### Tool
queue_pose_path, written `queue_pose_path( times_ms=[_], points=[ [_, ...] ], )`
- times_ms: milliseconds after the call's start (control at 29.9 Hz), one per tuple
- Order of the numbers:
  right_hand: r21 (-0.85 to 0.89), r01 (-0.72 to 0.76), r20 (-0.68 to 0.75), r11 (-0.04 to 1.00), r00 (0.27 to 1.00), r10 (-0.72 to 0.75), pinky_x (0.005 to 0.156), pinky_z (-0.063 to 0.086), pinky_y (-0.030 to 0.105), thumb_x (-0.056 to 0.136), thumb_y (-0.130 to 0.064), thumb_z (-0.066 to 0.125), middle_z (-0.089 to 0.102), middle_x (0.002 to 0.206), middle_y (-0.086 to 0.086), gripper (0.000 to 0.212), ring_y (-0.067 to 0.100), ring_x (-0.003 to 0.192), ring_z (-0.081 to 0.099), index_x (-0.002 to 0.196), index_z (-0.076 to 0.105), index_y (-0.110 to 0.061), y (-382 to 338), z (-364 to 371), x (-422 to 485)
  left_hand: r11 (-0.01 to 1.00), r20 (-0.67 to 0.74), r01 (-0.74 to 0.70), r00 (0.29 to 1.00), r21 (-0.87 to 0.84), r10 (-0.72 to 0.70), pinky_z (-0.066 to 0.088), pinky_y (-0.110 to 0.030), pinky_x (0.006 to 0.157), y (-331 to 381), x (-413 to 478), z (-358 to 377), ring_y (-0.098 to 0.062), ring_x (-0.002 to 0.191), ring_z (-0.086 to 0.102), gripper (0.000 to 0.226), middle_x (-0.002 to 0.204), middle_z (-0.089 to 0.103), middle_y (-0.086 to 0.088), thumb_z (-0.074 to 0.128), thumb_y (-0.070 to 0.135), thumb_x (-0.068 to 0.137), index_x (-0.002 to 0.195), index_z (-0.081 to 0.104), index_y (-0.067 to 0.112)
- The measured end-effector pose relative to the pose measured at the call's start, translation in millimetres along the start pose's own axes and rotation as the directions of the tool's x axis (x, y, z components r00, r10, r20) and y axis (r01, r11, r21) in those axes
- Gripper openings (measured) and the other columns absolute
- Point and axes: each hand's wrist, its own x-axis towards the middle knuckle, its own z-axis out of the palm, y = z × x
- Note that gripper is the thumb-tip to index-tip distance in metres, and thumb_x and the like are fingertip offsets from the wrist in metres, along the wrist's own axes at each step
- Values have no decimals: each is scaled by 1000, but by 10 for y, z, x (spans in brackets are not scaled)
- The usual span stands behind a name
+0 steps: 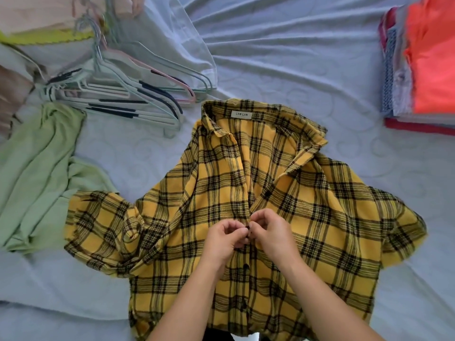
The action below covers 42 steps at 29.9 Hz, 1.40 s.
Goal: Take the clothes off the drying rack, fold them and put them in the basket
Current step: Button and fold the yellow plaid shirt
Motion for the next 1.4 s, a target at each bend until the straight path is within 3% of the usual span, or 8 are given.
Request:
queue_pose_path(
  times_ms=[167, 267, 501, 735, 902, 1003, 1170, 1404],
  points=[
    [30, 95, -36, 995, 995, -94, 70, 48, 18, 87, -14, 60, 58, 83, -8, 9, 4, 78, 56, 92, 55, -20, 34, 70, -54, 861, 165, 389, 921, -326, -353, 51, -21, 52, 57, 61, -86, -7, 48, 55, 9, 59, 61, 0, 56, 5, 89, 81, 62, 6],
    [-53, 46, 5, 998, 999, -46, 70, 46, 15, 88, -18, 61, 57, 84, -10, 11, 6, 80, 56, 95, 53, -22, 158, 61, -19, 898, 122, 406, 913, -170, -389, 48, -18, 47, 33, 101, -127, -6, 48, 53, 12, 61, 61, 0, 55, 4, 89, 79, 61, 8],
    [-46, 6, -216, 999, 976, -16, 85, 46, 25, 92, -17, 55, 58, 103, -2, 26, 12, 96, 55, 118, 56, -12, 89, -96, 375, 760, -55, -280, 922, 587, 383, 39, -19, 70, 281, 457, 1, -13, 85, 50, 3, 96, 52, 2, 54, 15, 90, 91, 51, 15],
    [-296, 68, -188, 953, 974, -128, 82, 45, 27, 90, -25, 59, 60, 108, 0, 25, 15, 96, 56, 113, 60, -15, 131, 13, 745, 540, -90, -93, 949, 836, 303, 43, -40, 96, 269, 986, 270, -26, 112, 49, 39, 120, 48, -8, 63, 28, 86, 116, 48, 10],
    [-369, 37, -159, 929, 982, -102, 75, 45, 32, 89, -26, 60, 58, 100, 0, 7, 15, 86, 52, 92, 60, -20, 109, 40, 825, 680, -192, -25, 951, 733, 242, 44, -30, 72, 351, 1032, 236, -19, 86, 54, 16, 97, 57, -1, 59, 14, 87, 103, 58, 11],
    [-319, 28, -149, 947, 986, -79, 77, 47, 33, 90, -24, 58, 58, 98, -1, 5, 16, 88, 54, 88, 57, -19, 55, 9, 778, 959, -184, 33, 983, 280, 20, 54, -30, 71, 376, 954, 52, -17, 77, 60, 5, 86, 64, -3, 61, 7, 86, 86, 63, 12],
    [-211, 103, -187, 972, 972, -144, 75, 46, 26, 89, -21, 60, 61, 92, -3, 6, 13, 85, 56, 92, 61, -16, -90, -41, 659, 984, -106, 109, 987, -142, -124, 49, -23, 61, 355, 675, -114, -13, 73, 60, 9, 85, 65, -4, 62, 5, 86, 90, 59, 13],
    [-147, 137, -143, 980, 977, -158, 65, 41, 12, 86, -15, 63, 62, 86, -6, 5, 6, 76, 55, 91, 64, -15, -268, -60, 611, 992, -161, -99, 981, 73, 109, 52, -24, 65, 427, 551, -57, -13, 70, 57, 5, 76, 60, 2, 63, 10, 85, 87, 61, 14]
  ],
)
